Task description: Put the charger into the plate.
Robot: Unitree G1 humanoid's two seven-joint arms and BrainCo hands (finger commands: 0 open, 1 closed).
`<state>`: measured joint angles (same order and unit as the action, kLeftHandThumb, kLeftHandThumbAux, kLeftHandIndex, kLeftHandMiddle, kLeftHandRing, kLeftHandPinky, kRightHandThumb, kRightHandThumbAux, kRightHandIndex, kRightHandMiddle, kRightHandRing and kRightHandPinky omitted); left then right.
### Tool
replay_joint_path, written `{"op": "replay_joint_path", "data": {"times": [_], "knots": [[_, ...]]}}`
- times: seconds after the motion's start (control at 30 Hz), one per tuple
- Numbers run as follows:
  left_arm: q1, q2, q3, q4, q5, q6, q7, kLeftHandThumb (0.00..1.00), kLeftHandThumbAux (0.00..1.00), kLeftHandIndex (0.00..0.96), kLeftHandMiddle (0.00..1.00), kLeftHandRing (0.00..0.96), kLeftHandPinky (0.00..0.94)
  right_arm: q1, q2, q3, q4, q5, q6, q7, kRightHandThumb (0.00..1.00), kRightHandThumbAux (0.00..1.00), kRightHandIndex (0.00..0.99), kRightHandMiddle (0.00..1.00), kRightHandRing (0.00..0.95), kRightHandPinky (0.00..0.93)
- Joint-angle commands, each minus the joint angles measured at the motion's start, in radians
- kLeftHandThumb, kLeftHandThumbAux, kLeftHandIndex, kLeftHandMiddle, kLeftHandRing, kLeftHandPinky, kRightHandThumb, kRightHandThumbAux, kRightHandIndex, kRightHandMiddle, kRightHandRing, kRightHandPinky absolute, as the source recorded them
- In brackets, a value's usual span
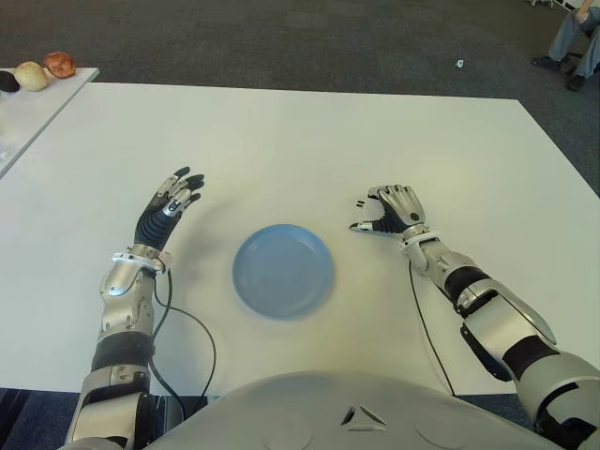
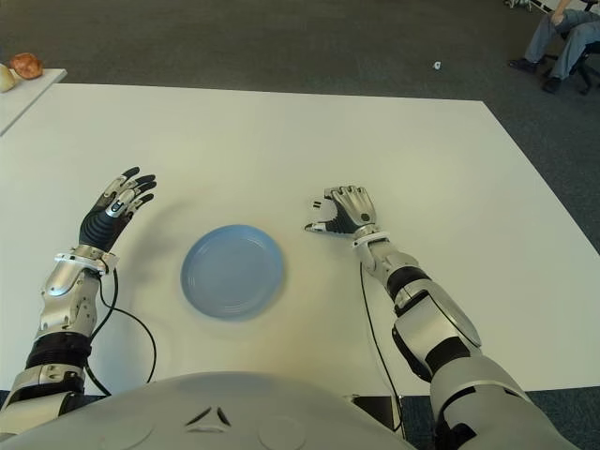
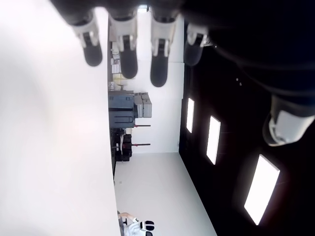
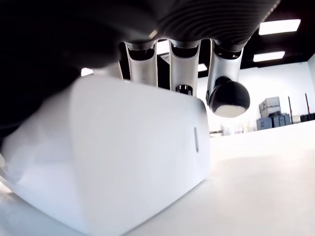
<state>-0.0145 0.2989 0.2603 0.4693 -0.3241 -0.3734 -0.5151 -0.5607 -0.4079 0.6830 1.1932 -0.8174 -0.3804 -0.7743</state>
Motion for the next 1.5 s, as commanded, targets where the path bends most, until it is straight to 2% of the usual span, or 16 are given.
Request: {"op": "replay_joint_path", "data": {"times": [0.03,0.3,0.6,0.83,0.93,1.13,1.23,1.4,1.5], "knots": [[0.002,0.001,-0.002,-0.009,0.002,0.011,-0.009,0.009,0.405,0.093,0.176,0.132,0.061,0.072,0.01,0.015,0.047,-0.014,0.049,0.066,0.894,0.678,0.862,0.898,0.886,0.877],[0.002,0.0,-0.009,-0.011,0.009,0.019,-0.004,0.003,0.406,0.088,0.181,0.136,0.066,0.075,0.004,0.004,0.022,-0.006,0.056,0.083,0.973,0.674,0.876,0.901,0.881,0.846],[-0.003,-0.013,-0.018,0.001,0.025,0.012,0.011,0.003,0.408,0.096,0.186,0.137,0.07,0.074,-0.011,0.002,0.003,-0.013,0.056,0.055,0.992,0.672,0.874,0.905,0.885,0.87],[-0.01,-0.023,-0.02,0.019,0.037,-0.001,0.012,0.002,0.409,0.095,0.187,0.138,0.069,0.081,-0.09,-0.036,-0.126,-0.001,0.025,0.045,0.985,0.681,0.881,0.909,0.883,0.85],[-0.016,-0.03,-0.022,0.03,0.044,-0.009,0.015,0.001,0.41,0.093,0.185,0.136,0.062,0.086,-0.104,-0.048,-0.155,-0.003,0.028,0.041,0.979,0.687,0.882,0.911,0.886,0.849],[-0.032,-0.035,-0.025,0.064,0.056,-0.026,0.014,0.0,0.42,0.085,0.181,0.127,0.029,0.134,-0.139,-0.121,-0.332,0.034,0.04,0.089,0.985,0.685,0.889,0.919,0.892,0.867],[-0.039,-0.037,-0.028,0.084,0.061,-0.031,0.013,0.0,0.415,0.083,0.184,0.124,0.018,0.165,-0.16,-0.177,-0.477,0.06,0.063,0.141,0.986,0.682,0.898,0.93,0.901,0.884],[-0.046,-0.039,-0.029,0.105,0.068,-0.038,0.014,0.0,0.399,0.082,0.196,0.129,0.009,0.204,-0.164,-0.232,-0.588,0.076,0.074,0.186,0.982,0.681,0.909,0.946,0.911,0.901],[-0.054,-0.04,-0.031,0.126,0.071,-0.044,0.017,0.0,0.398,0.085,0.206,0.14,0.024,0.235,-0.164,-0.28,-0.766,0.089,0.119,0.254,0.981,0.681,0.91,0.95,0.916,0.903]]}}
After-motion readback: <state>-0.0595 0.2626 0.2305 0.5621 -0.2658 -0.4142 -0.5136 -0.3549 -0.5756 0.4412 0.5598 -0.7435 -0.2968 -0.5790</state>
